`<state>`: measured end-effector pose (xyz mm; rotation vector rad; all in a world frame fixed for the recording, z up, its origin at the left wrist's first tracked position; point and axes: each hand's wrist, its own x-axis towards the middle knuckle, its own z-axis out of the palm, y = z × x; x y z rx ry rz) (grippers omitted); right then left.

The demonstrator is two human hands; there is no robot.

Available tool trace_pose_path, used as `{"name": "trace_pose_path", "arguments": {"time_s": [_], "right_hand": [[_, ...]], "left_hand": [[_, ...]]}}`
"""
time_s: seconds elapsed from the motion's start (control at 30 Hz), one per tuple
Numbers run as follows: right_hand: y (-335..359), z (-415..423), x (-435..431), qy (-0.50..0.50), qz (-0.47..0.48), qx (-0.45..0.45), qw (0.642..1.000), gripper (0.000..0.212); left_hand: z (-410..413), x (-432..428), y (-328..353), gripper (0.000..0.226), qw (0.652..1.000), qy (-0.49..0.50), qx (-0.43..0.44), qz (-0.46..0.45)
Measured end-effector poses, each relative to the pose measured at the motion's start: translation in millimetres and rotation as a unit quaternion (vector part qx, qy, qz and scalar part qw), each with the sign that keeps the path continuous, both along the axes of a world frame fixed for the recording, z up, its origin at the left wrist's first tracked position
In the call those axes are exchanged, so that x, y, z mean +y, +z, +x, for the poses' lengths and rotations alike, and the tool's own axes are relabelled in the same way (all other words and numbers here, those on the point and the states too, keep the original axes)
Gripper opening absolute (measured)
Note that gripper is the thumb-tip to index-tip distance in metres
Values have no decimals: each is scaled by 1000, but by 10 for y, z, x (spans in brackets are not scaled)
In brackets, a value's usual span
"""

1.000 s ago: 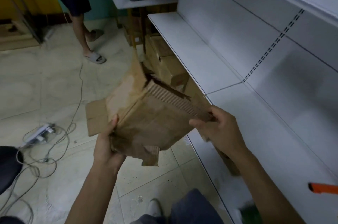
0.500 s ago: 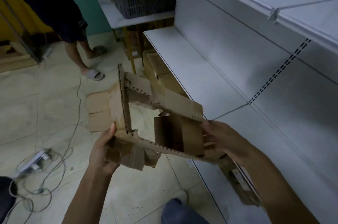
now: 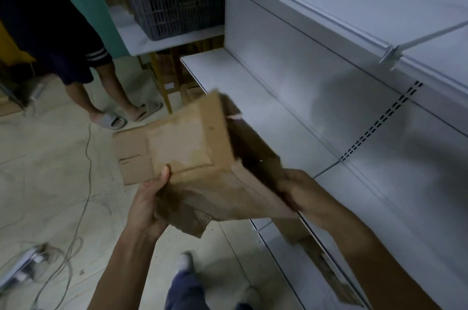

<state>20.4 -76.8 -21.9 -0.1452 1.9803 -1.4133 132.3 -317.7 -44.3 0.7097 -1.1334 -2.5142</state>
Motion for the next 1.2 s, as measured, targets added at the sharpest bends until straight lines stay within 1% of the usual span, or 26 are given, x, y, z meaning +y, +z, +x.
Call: {"name": "trace_pose_path", "arguments": {"time_s": [0.07, 0.1, 0.13, 0.2, 0.23, 0.27, 0.3, 0.33, 0.37, 0.4, 0.47, 0.5, 0.57, 0.6, 0.67, 0.7, 0.73, 0.8, 0.87, 0.93, 0.97, 1.03, 1.07, 1.13, 1.17, 1.2], "right_hand": [[-6, -61, 29, -64, -116, -83, 988, 26], [-2, -65, 2, -78, -145, -94, 982, 28], [-18, -91, -46, -89, -134, -74, 984, 28], [-21, -144, -167, -113, -53, 21, 992, 19], [32, -164, -237, -120, -39, 63, 990, 39], [104, -193, -297, -113, -41, 101, 988, 65], [189, -230, -354, -91, -57, 126, 986, 81], [281, -250, -423, -65, -69, 137, 986, 85], [347, -259, -478, -43, -80, 140, 986, 78], [384, -272, -523, -43, -81, 144, 985, 64], [424, -309, -601, -96, -96, 163, 977, 40], [417, -334, -627, -139, -108, 173, 969, 32], [422, -370, -681, -217, -133, 185, 949, 28], [425, -393, -704, -251, -139, 190, 939, 29], [436, -444, -720, -313, -139, 195, 919, 30], [444, -475, -704, -345, -148, 187, 908, 29], [456, -512, -676, -377, -164, 174, 895, 28], [505, -598, -616, -416, -195, 157, 874, 27], [564, -650, -614, -406, -200, 162, 877, 25], [645, -679, -632, -378, -214, 156, 887, 25], [717, -704, -634, -360, -226, 149, 893, 26], [892, -770, -584, -313, -255, 142, 904, 32], [978, -811, -538, -287, -277, 138, 906, 38], [1088, -876, -472, -253, -308, 120, 909, 51], [1112, -893, -466, -243, -317, 111, 910, 54], [1106, -904, -468, -237, -326, 104, 909, 55]], "left_hand": [[-135, -196, 13, 26, 999, 8, -8, 33], [-202, -264, 52, 25, 999, -3, -14, 30], [-268, -332, 62, 26, 999, -24, -19, 16], [-418, -425, 78, 23, 996, -65, -43, -34], [-497, -449, 102, 19, 993, -87, -47, -58], [-571, -468, 131, 19, 990, -105, -44, -79], [-645, -469, 159, 26, 986, -123, -41, -101], [-713, -486, 148, 33, 981, -142, -35, -127], [-769, -471, 194, 33, 978, -156, -29, -138], [-814, -456, 232, 30, 976, -165, -25, -143], [-884, -423, 316, 33, 974, -173, -27, -146], [-918, -393, 379, 31, 972, -174, -43, -154], [-1002, -373, 469, 15, 961, -152, -75, -217], [-1058, -384, 504, 16, 948, -131, -82, -279], [-1162, -444, 571, 23, 920, -88, -72, -374], [-1193, -485, 601, 28, 913, -77, -63, -395], [-1204, -541, 587, 37, 907, -77, -55, -410], [-1189, -602, 571, 68, 896, -121, -46, -424], [-1173, -542, 602, 96, 868, -180, -33, -461], [-1258, -468, 631, 104, 826, -200, -29, -526], [-1334, -479, 647, 105, 817, -194, -31, -543], [-1466, -554, 771, 103, 838, -171, -32, -518], [-1536, -619, 846, 97, 850, -169, -30, -498], [-1633, -767, 1047, 71, 859, -199, -4, -471], [-1662, -830, 1171, 63, 861, -226, 13, -456], [-1692, -885, 1279, 63, 862, -254, 32, -438]]}}
